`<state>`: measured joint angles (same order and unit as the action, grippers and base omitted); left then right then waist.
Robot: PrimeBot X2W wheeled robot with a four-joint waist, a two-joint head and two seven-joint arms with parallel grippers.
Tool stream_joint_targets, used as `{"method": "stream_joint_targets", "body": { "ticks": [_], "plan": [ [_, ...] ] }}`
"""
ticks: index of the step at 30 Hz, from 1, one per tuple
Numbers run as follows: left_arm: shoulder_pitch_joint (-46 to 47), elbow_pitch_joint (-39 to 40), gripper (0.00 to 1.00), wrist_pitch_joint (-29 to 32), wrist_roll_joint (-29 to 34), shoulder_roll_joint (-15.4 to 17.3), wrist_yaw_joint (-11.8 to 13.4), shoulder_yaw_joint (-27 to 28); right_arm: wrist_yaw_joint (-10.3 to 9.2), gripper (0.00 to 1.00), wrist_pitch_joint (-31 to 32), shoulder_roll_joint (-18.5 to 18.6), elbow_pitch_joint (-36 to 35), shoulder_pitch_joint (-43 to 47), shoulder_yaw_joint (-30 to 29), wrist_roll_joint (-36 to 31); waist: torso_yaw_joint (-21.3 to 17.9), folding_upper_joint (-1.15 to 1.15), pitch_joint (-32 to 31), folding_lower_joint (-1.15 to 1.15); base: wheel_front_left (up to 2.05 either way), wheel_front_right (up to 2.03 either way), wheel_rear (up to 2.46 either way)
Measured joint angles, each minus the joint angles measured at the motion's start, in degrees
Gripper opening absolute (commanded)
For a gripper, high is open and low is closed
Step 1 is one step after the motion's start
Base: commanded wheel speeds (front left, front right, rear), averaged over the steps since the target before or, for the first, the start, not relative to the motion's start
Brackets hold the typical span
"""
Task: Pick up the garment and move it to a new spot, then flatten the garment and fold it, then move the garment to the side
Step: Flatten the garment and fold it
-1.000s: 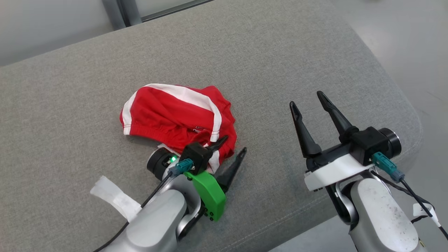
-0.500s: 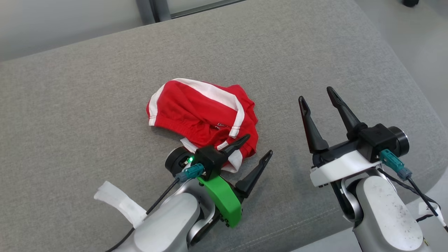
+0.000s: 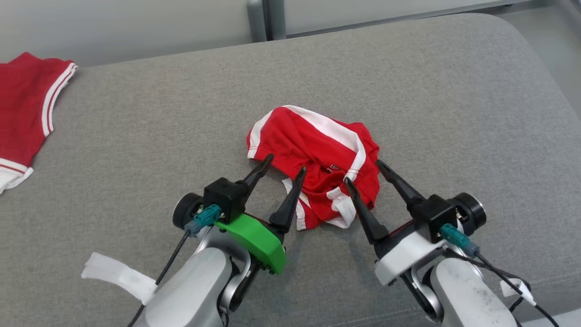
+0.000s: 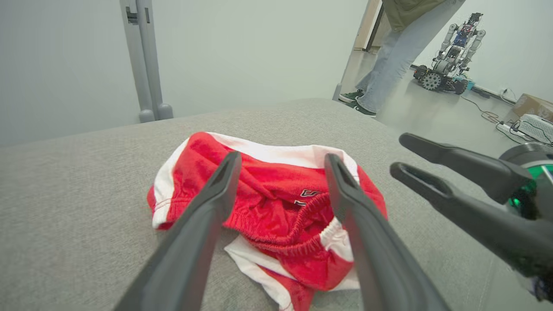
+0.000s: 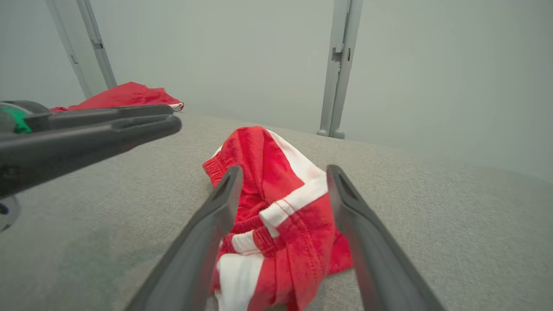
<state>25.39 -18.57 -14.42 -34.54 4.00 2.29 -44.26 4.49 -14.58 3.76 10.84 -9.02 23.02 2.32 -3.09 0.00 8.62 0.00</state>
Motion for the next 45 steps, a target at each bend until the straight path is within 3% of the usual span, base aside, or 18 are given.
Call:
{"method": "stream_joint_targets", "body": {
  "ticks": [5,13,30,32,33,36,37,38,39,45],
  "plan": [
    [-2.0,1.1,1.00,0.0,0.0,1.3,1.8,2.4,-0.31,1.00,0.0,0.4,4.2,0.1,2.3,-4.5,2.6,0.00,-1.0,0.00,0.00,0.00,0.00],
    [-3.9,4.1,1.00,0.0,0.0,1.5,2.1,4.8,-6.46,1.00,0.0,1.1,7.8,-1.8,0.2,-9.0,5.8,0.00,-0.9,0.00,0.00,0.00,0.00],
    [-7.0,6.7,1.00,0.0,0.7,2.5,2.8,7.4,-9.83,0.98,0.0,0.1,14.2,-4.5,-1.6,-9.4,7.2,0.00,0.3,0.00,0.00,0.00,0.00],
    [-7.3,7.1,1.00,0.0,1.0,2.5,2.8,7.7,-10.14,0.76,0.0,0.1,14.4,-5.0,-1.9,-9.3,7.1,0.00,0.4,0.00,0.00,0.00,0.00],
    [-7.4,7.2,1.00,0.0,1.0,2.6,2.8,7.8,-10.14,0.53,0.0,0.1,14.5,-5.2,-1.9,-9.3,7.1,0.00,0.5,0.00,0.00,0.00,0.00],
    [-7.6,7.8,1.00,0.0,1.1,2.7,2.8,8.5,-10.16,0.35,0.0,0.0,14.6,-5.9,-2.0,-9.3,7.0,0.00,0.6,0.00,0.00,0.00,0.00],
    [-7.6,7.9,1.00,0.0,1.1,2.7,2.8,8.6,-10.17,0.25,0.0,0.0,14.6,-6.0,-2.1,-9.2,6.9,0.00,0.6,0.00,0.00,0.00,0.00],
    [-7.7,8.0,1.00,0.0,1.2,2.7,2.8,8.7,-10.22,0.07,0.0,0.0,14.6,-6.0,-2.2,-9.0,6.8,0.00,0.7,0.00,0.00,0.00,0.00],
    [-7.8,8.0,1.00,0.0,1.2,2.7,2.9,8.7,-10.24,0.00,0.0,-0.1,14.6,-6.0,-2.4,-8.7,6.8,0.00,0.7,0.00,0.00,0.00,0.00],
    [-8.3,8.2,1.00,0.0,1.4,2.8,3.0,9.3,-10.67,0.00,0.0,-0.2,14.4,-6.0,-3.6,-6.4,6.3,0.00,0.6,0.00,0.00,0.00,0.00]
  ]
}}
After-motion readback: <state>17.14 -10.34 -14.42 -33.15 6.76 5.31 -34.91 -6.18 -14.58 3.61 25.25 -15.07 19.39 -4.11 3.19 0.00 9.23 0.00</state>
